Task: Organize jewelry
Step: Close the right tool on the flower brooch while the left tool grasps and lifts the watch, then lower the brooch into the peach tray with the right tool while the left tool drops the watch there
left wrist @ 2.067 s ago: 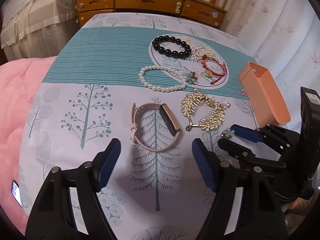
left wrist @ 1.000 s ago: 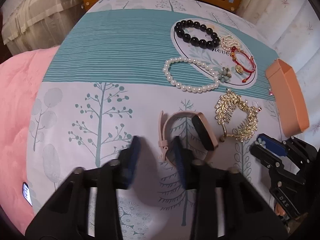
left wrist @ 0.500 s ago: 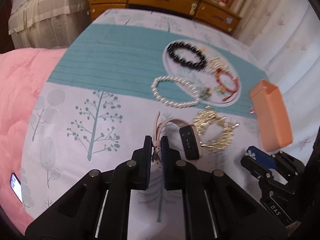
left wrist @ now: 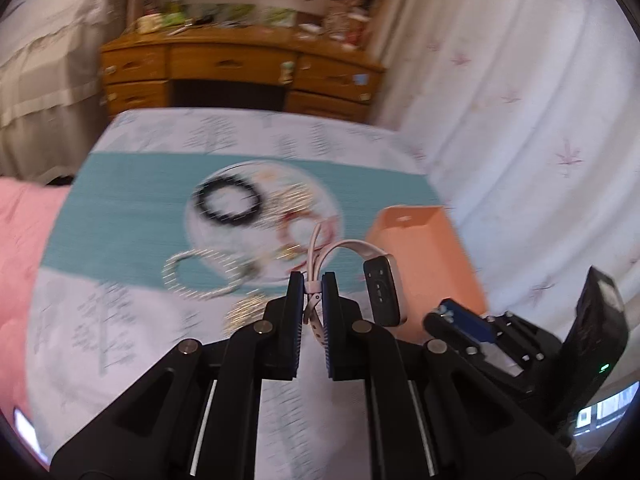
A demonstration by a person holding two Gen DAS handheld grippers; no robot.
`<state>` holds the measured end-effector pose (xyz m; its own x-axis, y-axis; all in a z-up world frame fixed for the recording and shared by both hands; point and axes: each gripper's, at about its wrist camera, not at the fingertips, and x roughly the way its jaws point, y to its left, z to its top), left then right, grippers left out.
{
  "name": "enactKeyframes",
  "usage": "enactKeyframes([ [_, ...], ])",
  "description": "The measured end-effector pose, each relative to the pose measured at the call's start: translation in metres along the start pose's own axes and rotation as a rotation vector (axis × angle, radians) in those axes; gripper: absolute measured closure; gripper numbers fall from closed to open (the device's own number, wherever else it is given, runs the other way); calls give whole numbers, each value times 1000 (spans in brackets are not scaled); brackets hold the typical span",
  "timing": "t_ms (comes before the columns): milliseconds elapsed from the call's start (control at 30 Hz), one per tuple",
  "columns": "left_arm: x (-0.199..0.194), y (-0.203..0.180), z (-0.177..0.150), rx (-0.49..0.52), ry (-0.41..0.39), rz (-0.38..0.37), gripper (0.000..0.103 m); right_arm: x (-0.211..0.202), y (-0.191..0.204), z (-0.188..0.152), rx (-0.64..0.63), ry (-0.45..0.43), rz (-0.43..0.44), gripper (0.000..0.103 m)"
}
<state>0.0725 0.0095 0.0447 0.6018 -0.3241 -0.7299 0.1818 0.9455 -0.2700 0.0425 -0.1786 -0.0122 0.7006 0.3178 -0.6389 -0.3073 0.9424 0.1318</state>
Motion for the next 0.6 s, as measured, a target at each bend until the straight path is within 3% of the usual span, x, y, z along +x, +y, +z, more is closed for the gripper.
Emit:
enactKeyframes([
  [200,47,-58,18,57,38,-76,97,-8,-56,-6,75,-8,-116,83],
  [400,111,-95,25,76,120,-113,97,2,-95,-17,117,19,-160,83],
  [600,156,-114,19,100,176,-102,96,20,-109,-28,142,56,-171,83],
])
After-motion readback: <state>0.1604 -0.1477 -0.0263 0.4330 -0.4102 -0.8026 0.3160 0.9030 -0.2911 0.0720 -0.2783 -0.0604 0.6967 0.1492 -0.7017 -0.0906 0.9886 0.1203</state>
